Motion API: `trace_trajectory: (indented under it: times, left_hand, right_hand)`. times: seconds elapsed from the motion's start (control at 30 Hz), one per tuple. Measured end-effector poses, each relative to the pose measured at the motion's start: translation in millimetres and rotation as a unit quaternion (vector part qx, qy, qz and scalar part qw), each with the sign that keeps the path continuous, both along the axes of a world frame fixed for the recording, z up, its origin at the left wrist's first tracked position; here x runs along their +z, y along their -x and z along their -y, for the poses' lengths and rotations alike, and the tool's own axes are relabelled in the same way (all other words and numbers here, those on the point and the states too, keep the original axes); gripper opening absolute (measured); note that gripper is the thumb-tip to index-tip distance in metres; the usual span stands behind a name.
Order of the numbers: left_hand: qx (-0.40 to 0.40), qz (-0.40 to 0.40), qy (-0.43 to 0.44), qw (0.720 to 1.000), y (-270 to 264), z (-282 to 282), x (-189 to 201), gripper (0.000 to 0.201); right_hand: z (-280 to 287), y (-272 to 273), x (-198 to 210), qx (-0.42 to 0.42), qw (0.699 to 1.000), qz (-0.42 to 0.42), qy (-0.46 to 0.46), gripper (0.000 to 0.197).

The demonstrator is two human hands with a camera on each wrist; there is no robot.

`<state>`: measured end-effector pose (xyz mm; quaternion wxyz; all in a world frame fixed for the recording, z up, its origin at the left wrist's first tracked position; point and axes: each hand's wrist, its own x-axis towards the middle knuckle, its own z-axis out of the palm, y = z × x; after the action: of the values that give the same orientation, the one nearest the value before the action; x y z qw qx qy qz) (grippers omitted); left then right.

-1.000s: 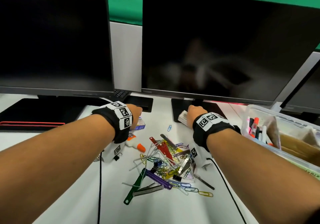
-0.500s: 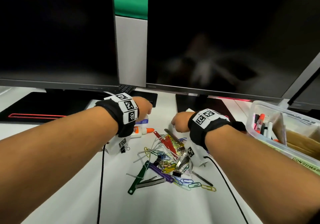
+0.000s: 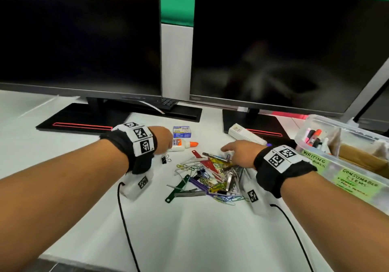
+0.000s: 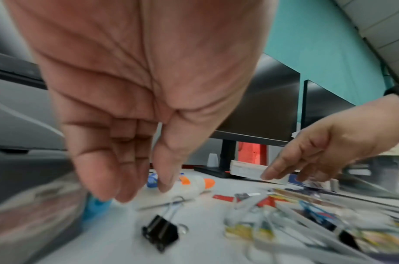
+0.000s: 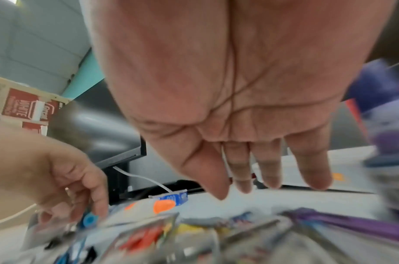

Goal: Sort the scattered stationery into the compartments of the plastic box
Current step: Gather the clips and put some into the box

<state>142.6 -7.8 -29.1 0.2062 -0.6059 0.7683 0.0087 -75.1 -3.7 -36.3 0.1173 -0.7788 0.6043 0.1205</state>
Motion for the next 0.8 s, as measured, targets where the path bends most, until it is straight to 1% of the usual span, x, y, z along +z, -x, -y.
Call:
trace_trajectory:
  times: [0.1,0.13,0.23,0.3,0.37,0.43,0.5,0.57,0.63,0.67,0.73,0.8]
  left_hand:
    - [-0.010,0.010,-0.008,1.000,9.4,-11.0,-10.8,0.038]
    - [-0.001,0.004,-0.009,1.000,9.5,-12.5,-14.3,0.038]
    - [0.008,0.007,-0.017,1.000,14.4,-18.0,-21.5,0.037]
    - [0.005,0.013,-0.031,0.999,21.4,-21.1,-25.4,0.035]
    - [-0.010,0.030,-0.046,0.998,31.4,-26.8,-28.2,0.033]
    - [-0.028,0.038,-0.055,0.997,41.1,-34.2,-28.9,0.029]
    - [-0.050,0.033,-0.060,0.996,50.1,-40.0,-30.5,0.032]
    - [-0.071,0.004,-0.059,0.996,57.8,-42.5,-31.8,0.033]
    - [-0.068,-0.039,-0.058,0.995,64.8,-44.0,-29.8,0.035]
    - [-0.067,-0.060,-0.059,0.994,67.3,-44.8,-28.3,0.037]
    - [-0.067,-0.106,-0.052,0.991,69.9,-47.2,-21.1,0.042]
    - [-0.068,-0.134,-0.047,0.988,68.6,-50.4,-11.2,0.048]
  right_hand:
    - [-14.5,9.2,-6.1,-0.016,0.998,-0.063,-0.025,0.041]
    - [-19.8,7.9,-7.0,-0.016,0.997,-0.074,-0.034,0.040]
    - [-36.5,3.6,-6.6,-0.007,0.997,-0.061,-0.045,0.044]
    - [-44.0,3.1,-8.1,-0.002,0.998,-0.044,-0.044,0.042]
    - [-45.7,8.4,-10.7,-0.026,0.998,-0.028,-0.040,0.042]
    - [-48.3,16.8,-8.7,-0.052,0.996,-0.048,-0.045,0.040]
    - [-55.4,23.3,-4.7,-0.057,0.994,-0.075,-0.054,0.039]
    - [-62.0,29.0,-2.5,-0.045,0.995,-0.067,-0.057,0.039]
    - [-65.1,34.8,0.9,-0.039,0.998,-0.025,-0.045,0.040]
    - [-65.3,38.0,2.7,-0.049,0.998,0.000,-0.041,0.042]
    - [-68.1,48.6,7.8,-0.075,0.997,0.026,-0.022,0.053]
    - [-73.1,61.8,7.9,-0.098,0.994,0.024,-0.030,0.071]
